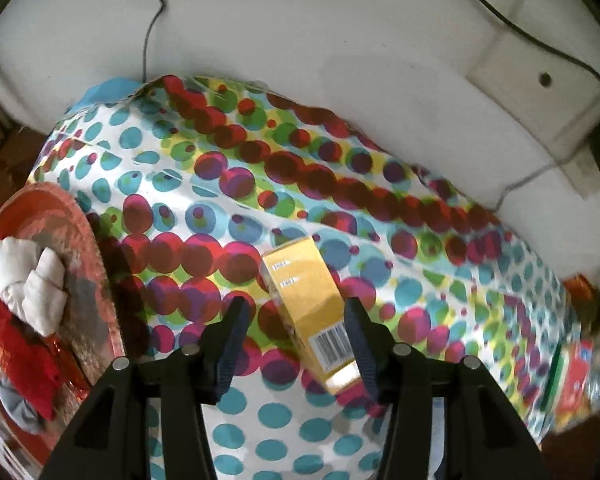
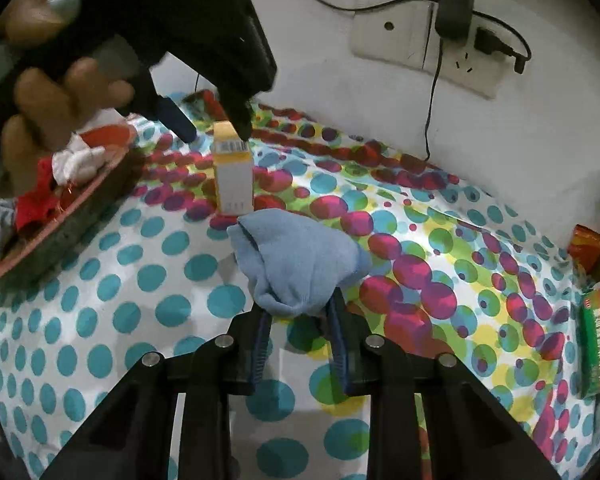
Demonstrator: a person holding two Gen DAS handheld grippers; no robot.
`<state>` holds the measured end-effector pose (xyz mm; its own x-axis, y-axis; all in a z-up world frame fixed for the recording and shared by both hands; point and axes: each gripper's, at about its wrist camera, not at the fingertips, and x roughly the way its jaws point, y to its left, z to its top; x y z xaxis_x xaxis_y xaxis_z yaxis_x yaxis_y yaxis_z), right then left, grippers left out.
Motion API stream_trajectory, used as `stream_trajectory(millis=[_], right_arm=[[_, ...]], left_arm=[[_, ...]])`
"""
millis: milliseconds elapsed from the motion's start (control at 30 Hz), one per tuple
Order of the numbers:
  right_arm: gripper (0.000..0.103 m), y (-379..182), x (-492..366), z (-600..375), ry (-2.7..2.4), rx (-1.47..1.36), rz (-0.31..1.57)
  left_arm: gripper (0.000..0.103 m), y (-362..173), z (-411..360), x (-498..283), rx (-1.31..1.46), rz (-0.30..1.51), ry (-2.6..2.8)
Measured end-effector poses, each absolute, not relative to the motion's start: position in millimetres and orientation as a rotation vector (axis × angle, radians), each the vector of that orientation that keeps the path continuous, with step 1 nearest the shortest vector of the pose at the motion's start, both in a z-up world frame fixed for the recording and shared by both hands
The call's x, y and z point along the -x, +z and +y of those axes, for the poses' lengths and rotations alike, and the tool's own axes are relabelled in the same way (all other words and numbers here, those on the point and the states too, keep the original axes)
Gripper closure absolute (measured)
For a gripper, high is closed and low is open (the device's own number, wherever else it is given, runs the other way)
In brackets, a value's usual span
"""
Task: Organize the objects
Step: 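Grasp the second light blue sock with the right gripper while the left gripper grasps the yellow medicine box, then carry the yellow medicine box with the left gripper over the tray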
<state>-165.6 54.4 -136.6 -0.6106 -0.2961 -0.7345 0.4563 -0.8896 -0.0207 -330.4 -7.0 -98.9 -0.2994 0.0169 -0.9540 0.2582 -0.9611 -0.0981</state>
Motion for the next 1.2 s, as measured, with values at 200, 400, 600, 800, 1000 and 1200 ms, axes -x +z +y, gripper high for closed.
stream_trajectory(millis=[200, 400, 600, 800, 1000, 1200], right_arm=[[0.078, -145.6, 170.1, 50.6, -2.426, -1.148, 0.244], [0.078, -148.6, 170.4, 42.7, -2.436, -1.152, 0.289], [0.078, -150.4, 172.5, 40.1, -2.43, -1.161, 0.267], [0.078, -153.2, 171.8, 30.1, -2.441, -1.163, 0.302], [0.078, -156.2, 170.7, 18.1, -2.454, -1.162, 0.343], [0.078, -159.3, 173.5, 12.5, -2.457, -1.164, 0.345]], left_arm=[[0.04, -106.9, 7.9, 337.3, -1.739, 0.285, -2.37], [0.04, -138.7, 16.2, 340.3, -1.828, 0.237, -2.257], [0.041, -147.2, 15.0, 329.8, -1.778, 0.149, -2.312], [0.051, -145.3, 9.7, 313.8, -1.788, 0.117, -2.405], [0.051, -133.6, 15.0, 292.5, -1.757, 0.023, -2.463], [0.051, -112.0, 12.0, 270.3, -1.717, -0.043, -2.527]])
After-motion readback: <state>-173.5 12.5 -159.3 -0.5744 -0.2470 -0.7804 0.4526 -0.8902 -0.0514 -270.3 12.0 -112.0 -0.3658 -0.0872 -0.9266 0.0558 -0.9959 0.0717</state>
